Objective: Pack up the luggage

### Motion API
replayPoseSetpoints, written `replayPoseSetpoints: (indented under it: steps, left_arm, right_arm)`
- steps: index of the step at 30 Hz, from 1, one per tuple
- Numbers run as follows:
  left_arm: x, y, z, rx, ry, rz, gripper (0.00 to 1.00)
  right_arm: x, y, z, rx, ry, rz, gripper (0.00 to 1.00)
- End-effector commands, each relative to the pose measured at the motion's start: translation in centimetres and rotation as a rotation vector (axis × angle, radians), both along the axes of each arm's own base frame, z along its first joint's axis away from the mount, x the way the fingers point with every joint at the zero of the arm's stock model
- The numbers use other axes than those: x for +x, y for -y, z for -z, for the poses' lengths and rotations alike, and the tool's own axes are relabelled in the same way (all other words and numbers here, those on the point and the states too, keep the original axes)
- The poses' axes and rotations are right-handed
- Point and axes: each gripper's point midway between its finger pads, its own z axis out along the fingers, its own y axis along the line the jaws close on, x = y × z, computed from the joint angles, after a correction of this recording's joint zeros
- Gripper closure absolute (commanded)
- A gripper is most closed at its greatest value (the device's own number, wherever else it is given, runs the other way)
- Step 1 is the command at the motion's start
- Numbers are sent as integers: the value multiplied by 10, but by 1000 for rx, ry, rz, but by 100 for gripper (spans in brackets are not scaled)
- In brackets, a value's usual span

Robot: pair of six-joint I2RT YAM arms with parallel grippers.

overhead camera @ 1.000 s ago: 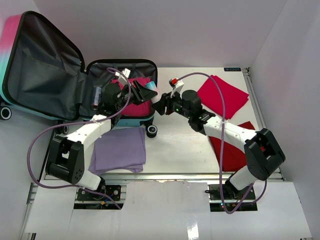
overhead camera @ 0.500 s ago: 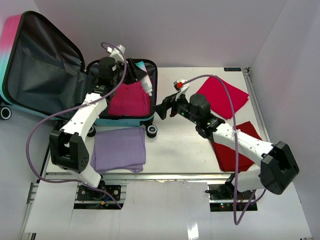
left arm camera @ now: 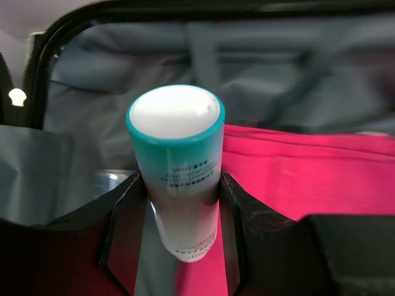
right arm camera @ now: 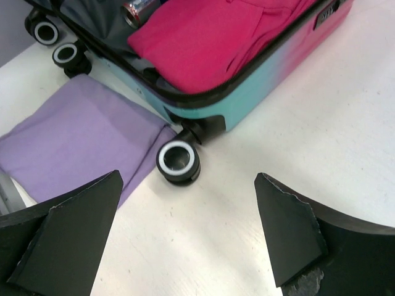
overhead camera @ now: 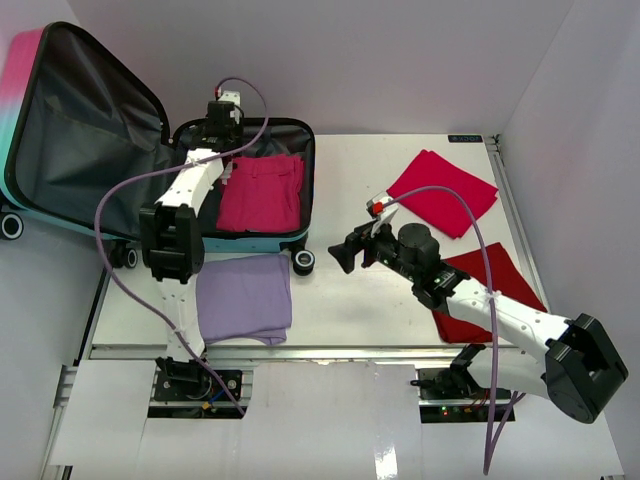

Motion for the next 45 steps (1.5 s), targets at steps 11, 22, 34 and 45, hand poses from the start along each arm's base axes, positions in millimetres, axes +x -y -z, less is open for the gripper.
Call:
replayPoseSetpoints:
  steps: [11,22,34,45]
  left_arm:
    - [41,-132,48,383,-96,-245,99]
    - [36,-141,24,342,-44,-309,37]
    - [-2,-105,-64,143,96,-246,5]
    - [-113,127,-104,-401,87,329,13]
  right_arm:
    - [-15,40,-39,84,144,92,4]
    - [-8,53,-34,62,149,165,3]
    - [15,61,-36,-16,99,285,3]
    - [67,139,-13,-102,-146,557,4]
